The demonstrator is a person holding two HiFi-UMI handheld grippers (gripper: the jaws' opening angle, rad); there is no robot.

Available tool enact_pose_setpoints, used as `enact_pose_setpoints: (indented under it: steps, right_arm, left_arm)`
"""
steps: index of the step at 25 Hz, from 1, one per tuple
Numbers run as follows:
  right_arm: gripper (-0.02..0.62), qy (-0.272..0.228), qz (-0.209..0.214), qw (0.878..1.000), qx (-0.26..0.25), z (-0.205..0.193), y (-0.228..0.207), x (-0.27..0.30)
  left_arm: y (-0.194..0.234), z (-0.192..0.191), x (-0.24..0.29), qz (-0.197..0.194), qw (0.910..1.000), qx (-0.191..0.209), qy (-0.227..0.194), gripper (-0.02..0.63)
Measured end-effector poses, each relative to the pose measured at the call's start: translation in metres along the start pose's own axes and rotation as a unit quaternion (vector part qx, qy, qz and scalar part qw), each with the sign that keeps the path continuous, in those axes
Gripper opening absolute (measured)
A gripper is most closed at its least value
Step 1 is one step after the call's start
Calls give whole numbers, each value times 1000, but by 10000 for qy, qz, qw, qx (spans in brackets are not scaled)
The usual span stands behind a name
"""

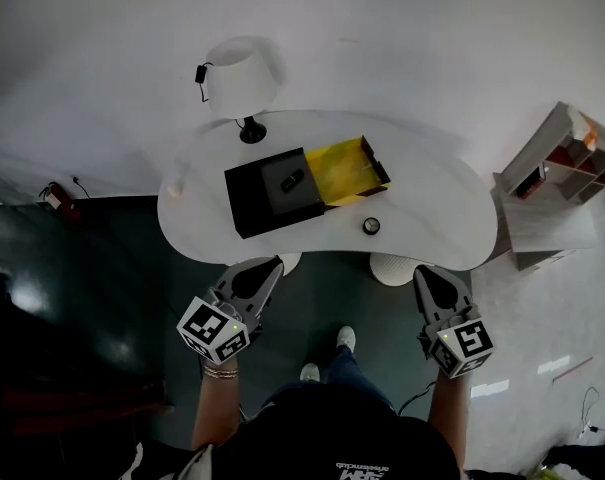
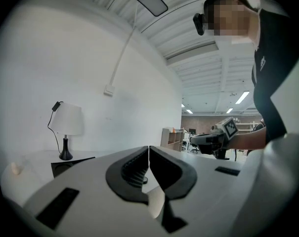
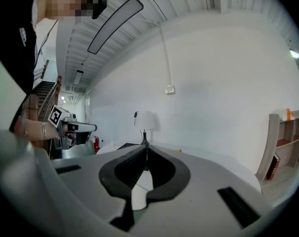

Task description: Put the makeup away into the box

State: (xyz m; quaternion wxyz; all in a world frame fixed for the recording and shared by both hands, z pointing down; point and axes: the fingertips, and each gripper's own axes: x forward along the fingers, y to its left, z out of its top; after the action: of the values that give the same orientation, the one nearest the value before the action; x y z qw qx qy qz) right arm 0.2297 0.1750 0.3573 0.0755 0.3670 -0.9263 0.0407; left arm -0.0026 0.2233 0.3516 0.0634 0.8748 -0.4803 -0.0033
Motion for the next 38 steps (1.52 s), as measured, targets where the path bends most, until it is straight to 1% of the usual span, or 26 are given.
enact_pose_setpoints:
  steps: [4,6,9,16,21,26,30,33,38]
  right_arm:
    - [19,-1,90,10000,-43,4,-21,18]
    - [20,-49,82,10000,-3,8,-32,24]
    - [20,-54,161,9998,96,13,-45,34]
    - [20,82,489,9984,280,5,-75,51]
    - [20,179,709,9968,325,0,-90,65]
    - [20,334,975,9938,423,-11,-105,79]
    - [20,554,1006,9918,558,-24,-112,91]
    - [20,719,962,9900,739,-33,-117,101]
    - [20,950,1077,9873,682,-47,-114,122]
  left_arm:
    - [13,7,28,24,9999,-83,-65,18]
    - [15,10,42,-14,10000,-47,-68,18]
    - [16,12,60,-10,10000,5,8,18]
    - [23,6,100,93,9998,-76,186,18]
    - [25,-6,124,186,9990,-145,371,18]
    - [27,-17,145,338,9978,-21,568,19]
    - [32,-27,155,389,9971,-209,624,18]
    - [38,-40,161,400,9955,-323,791,19]
    - [53,-63,168,314,9935,-431,1002,18]
